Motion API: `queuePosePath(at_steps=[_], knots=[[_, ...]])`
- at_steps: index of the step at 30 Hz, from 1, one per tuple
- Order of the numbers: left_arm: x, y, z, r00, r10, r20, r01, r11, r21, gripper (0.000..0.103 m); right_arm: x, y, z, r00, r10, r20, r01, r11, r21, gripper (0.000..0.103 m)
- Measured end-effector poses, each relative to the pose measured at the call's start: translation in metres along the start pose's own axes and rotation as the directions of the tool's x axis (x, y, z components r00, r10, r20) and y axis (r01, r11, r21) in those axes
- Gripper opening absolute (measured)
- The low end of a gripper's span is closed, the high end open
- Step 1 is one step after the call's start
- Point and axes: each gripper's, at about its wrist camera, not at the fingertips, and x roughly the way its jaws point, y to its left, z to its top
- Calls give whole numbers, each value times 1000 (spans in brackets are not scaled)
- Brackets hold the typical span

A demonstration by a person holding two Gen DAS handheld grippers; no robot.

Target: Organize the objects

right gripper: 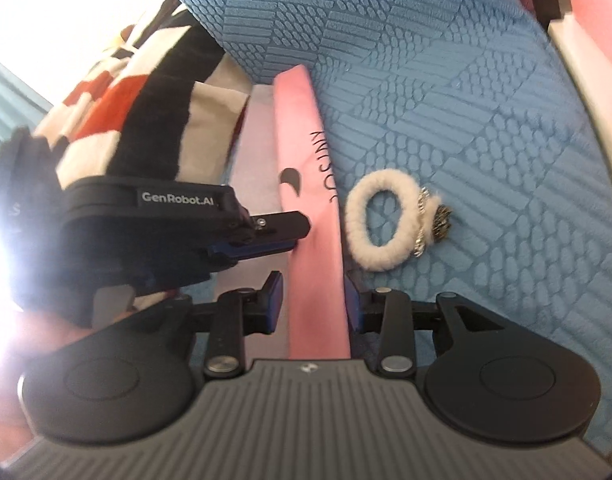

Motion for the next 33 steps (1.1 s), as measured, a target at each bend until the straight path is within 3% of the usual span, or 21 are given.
queuePosePath(at_steps=[4, 7, 9, 14, 20, 24, 27, 33], knots=[[0, -3, 0, 1000, 6, 8, -6, 1000, 15, 17, -1, -5, -1, 997, 75, 22, -76, 995, 57, 37], [0, 0, 0, 1000, -2, 7, 2, 1000, -2, 17, 0, -6, -1, 997, 75, 36, -77, 995, 63, 34], [-1, 1, 0, 1000, -4, 7, 4, 1000, -3, 17, 1, 1, -2, 997, 9, 75, -10, 1000, 12, 31], [-1, -2, -1, 1000, -6, 15, 6, 1000, 8, 17, 7, 8, -1, 996, -36, 81, 41, 998, -52, 14], [-2, -8, -1, 999, -37, 7, 37, 998, 43, 18, 1, 18, -1, 987, -121, 106, 135, 982, -133, 9], [-2, -16, -3, 998, -60, 7, 59, 995, 77, 18, -10, 24, 2, 974, -181, 139, 206, 960, -192, 7], [6, -21, -7, 997, -73, -40, 77, 992, 102, 18, -17, 27, 2, 962, -221, 159, 255, 937, -240, 6], [13, -29, -13, 996, -75, -57, 82, 988, 128, 17, -18, 42, -9, 931, -302, 203, 360, 852, -381, 6]])
